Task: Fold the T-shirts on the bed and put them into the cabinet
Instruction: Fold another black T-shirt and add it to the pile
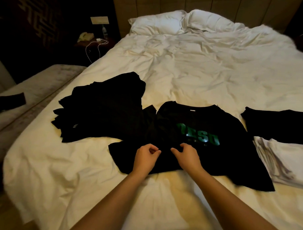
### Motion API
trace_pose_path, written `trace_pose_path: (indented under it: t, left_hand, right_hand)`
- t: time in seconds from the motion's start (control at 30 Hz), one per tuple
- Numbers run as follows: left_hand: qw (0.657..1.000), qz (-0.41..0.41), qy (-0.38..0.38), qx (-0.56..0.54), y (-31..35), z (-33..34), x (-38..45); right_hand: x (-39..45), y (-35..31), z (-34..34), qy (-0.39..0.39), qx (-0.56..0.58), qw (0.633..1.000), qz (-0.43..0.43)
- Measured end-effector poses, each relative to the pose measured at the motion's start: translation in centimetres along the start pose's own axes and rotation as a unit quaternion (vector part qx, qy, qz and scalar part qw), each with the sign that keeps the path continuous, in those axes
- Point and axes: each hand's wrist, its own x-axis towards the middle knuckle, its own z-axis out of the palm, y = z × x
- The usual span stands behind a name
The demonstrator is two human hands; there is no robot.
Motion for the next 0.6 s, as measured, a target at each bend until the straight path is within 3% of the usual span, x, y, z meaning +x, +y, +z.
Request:
trace_pose_path:
  t: [0.17, 0.27, 0.33, 0.47, 0.6]
  left_hand:
    - [0.992, 0.017, 0.046, -0.118, 0.4, -1.8, 0.8]
    - [0.975, 0.023, -0.026, -0.221, 1.0, -2.9, 1.0]
    - [0.977, 0.041, -0.059, -0.2, 0.9, -3.4, 1.3]
    - [0.978, 0.054, 0.054, -0.195, 0.3, -5.0, 3.5]
    - [0.938, -0.053, 0.13, -0.318, -0.9, -7.5, 8.0]
  right_hand:
    - [1.6, -2.4, 0.1, -0.028, 0.19, 0.981, -0.02]
    - [1.9, -5.2, 0.3, -0.103, 0.344, 0.933, 0.013]
    - [1.8, -7.3, 0.0, -0.149, 0.387, 0.91, 0.0]
    - [2.5, -9.6, 0.4, -0.212, 0.421, 0.882, -0.026]
    - [3.5, -9.5, 1.0, -0.201, 0.388, 0.899, -0.034]
